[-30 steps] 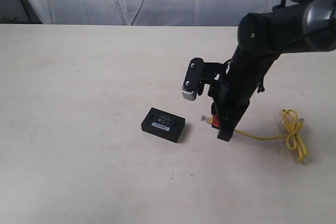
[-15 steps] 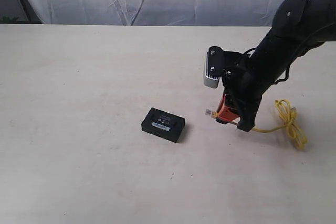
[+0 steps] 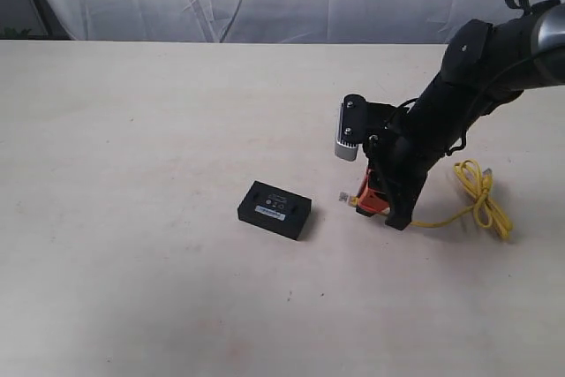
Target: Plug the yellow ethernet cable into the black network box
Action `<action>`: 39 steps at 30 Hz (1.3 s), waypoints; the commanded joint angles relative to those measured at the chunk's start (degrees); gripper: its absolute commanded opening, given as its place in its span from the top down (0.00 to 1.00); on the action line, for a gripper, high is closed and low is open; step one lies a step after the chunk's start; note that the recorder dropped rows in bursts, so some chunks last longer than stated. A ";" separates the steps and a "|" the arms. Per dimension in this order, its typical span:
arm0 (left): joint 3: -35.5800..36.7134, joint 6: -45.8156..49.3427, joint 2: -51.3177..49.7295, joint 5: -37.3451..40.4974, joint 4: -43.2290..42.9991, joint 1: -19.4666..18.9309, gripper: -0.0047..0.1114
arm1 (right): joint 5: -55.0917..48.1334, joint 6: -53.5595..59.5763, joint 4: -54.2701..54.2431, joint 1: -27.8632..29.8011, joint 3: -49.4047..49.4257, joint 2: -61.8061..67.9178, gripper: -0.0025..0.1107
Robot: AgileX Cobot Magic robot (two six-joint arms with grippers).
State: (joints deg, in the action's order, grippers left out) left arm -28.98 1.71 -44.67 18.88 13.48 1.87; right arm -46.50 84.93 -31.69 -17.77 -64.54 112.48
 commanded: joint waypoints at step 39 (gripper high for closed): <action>-30.86 34.90 -61.90 18.86 22.80 30.49 0.96 | -0.05 -13.05 1.69 0.37 0.24 0.25 0.99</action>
State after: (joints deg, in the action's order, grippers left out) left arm -58.57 36.82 -104.68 38.00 35.65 32.12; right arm -46.92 72.53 -31.32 -17.77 -64.54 113.47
